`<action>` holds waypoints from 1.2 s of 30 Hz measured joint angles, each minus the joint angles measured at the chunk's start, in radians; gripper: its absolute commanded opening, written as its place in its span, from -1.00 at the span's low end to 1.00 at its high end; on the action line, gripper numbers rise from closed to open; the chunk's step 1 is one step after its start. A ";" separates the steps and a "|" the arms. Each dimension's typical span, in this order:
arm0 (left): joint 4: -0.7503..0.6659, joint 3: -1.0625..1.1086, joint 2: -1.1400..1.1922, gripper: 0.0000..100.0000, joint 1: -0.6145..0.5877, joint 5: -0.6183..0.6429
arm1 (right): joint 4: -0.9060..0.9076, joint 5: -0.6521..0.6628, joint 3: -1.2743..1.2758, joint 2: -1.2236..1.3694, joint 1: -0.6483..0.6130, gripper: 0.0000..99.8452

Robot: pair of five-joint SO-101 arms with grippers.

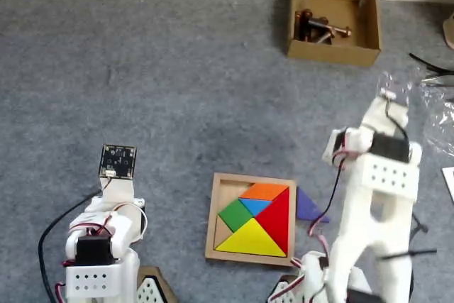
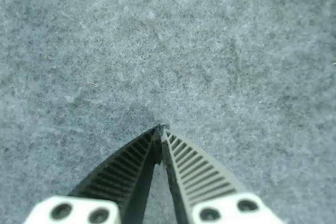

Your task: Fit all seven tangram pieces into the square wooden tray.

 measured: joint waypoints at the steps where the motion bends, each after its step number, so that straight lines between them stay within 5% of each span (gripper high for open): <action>1: 0.000 0.000 0.000 -0.99 0.000 0.000 | 0.000 0.035 -0.028 0.034 0.003 -0.99; 7: 0.000 0.000 0.000 -0.99 0.000 0.000 | -0.002 0.253 -0.167 0.173 0.040 -0.99; 13: 0.000 0.000 0.000 -0.99 0.000 0.000 | -0.092 0.328 -0.265 0.241 0.127 -0.98; 21: 0.000 0.000 0.000 -0.99 0.000 0.000 | 0.025 0.516 -0.272 0.373 0.135 -0.58; 26: 0.000 0.000 0.000 -0.99 0.000 0.000 | 0.175 0.692 -0.232 0.374 0.041 -0.51; 36: 0.000 0.000 0.000 -0.99 0.000 0.000 | 0.238 0.778 0.029 0.097 -0.212 -0.51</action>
